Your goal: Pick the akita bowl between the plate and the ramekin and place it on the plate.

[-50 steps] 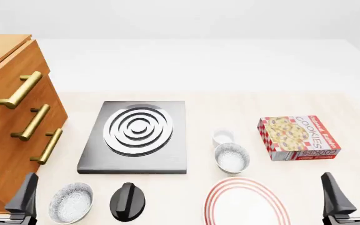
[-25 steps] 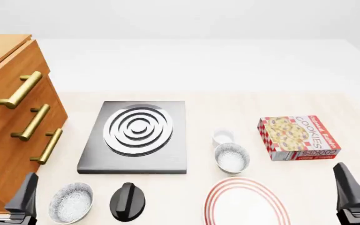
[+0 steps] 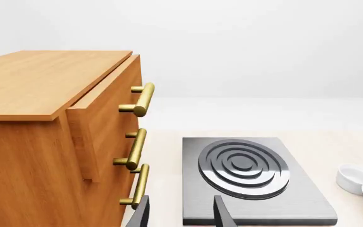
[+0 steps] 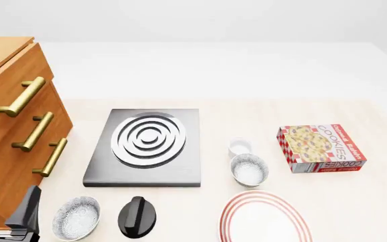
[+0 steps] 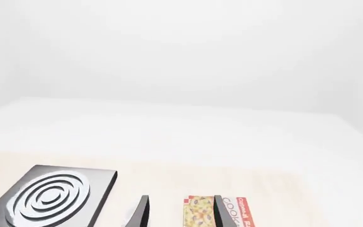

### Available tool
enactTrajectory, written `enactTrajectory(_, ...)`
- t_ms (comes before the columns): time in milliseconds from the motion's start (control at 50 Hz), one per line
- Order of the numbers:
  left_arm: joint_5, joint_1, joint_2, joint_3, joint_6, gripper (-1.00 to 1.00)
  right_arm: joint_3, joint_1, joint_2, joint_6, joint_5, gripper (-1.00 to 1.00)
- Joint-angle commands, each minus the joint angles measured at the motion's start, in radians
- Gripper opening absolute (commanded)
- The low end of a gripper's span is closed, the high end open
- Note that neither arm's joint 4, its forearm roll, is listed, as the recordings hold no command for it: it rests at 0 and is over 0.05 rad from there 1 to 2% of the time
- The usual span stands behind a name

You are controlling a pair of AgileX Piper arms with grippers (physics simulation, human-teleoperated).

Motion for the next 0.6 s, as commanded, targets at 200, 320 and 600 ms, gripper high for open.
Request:
enactTrajectory(200,0.0,0.0,0.0,0.0,0.0,1.0,-0.408,0.069,0.271,-0.045,0.229,1.0)
enactTrajectory(320,0.0,0.0,0.0,0.0,0.0,1.0,-0.481,0.094,0.36,-0.034,0.282,1.0)
enactTrajectory(600,0.0,0.0,0.0,0.0,0.0,1.0,-0.694,0.075,0.552,-0.021,0.436,1.0)
